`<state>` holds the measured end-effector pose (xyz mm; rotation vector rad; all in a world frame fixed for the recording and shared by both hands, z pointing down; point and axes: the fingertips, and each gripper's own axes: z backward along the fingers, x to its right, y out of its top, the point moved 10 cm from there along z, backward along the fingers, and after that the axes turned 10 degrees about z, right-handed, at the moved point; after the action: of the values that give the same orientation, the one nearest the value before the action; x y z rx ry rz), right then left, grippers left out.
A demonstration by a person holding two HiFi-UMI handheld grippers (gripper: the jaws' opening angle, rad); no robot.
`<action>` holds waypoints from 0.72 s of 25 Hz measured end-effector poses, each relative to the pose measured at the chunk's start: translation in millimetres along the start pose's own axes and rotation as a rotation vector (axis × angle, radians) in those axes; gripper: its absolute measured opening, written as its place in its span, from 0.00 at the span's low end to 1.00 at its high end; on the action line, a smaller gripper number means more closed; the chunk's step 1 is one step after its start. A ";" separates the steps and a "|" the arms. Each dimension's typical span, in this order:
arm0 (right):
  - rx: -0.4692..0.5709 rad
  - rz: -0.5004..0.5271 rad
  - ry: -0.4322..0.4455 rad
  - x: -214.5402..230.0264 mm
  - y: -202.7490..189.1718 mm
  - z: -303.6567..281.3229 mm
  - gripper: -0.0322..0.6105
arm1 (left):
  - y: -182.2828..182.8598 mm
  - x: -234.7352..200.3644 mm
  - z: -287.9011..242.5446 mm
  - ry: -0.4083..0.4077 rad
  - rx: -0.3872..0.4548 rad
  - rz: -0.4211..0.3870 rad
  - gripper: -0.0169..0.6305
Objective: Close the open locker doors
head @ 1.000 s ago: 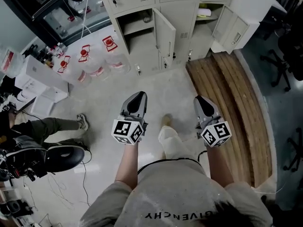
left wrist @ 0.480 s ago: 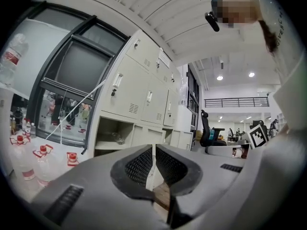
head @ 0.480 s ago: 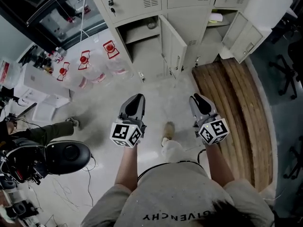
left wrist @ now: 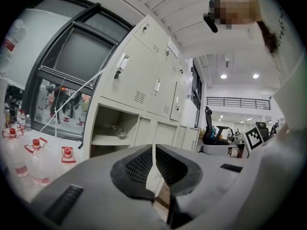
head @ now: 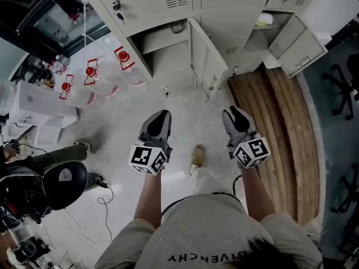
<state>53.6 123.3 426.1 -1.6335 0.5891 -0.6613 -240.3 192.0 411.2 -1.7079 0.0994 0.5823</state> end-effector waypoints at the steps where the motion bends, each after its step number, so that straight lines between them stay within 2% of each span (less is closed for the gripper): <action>1: -0.005 -0.004 0.000 4.6 -1.2 -7.4 0.23 | -0.3 -3.5 -6.3 0.001 -0.006 0.005 0.05; 9: -0.034 0.007 -0.006 29.7 -9.8 -60.2 0.31 | -5.7 -28.0 -45.5 -0.003 -0.047 0.031 0.05; 18: -0.062 -0.011 -0.032 52.9 -30.1 -97.6 0.33 | -12.1 -49.7 -75.8 -0.015 -0.076 0.042 0.05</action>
<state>22.7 22.8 472.9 -1.7030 0.5830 -0.6297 -254.5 111.1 451.4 -1.7785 0.1041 0.6374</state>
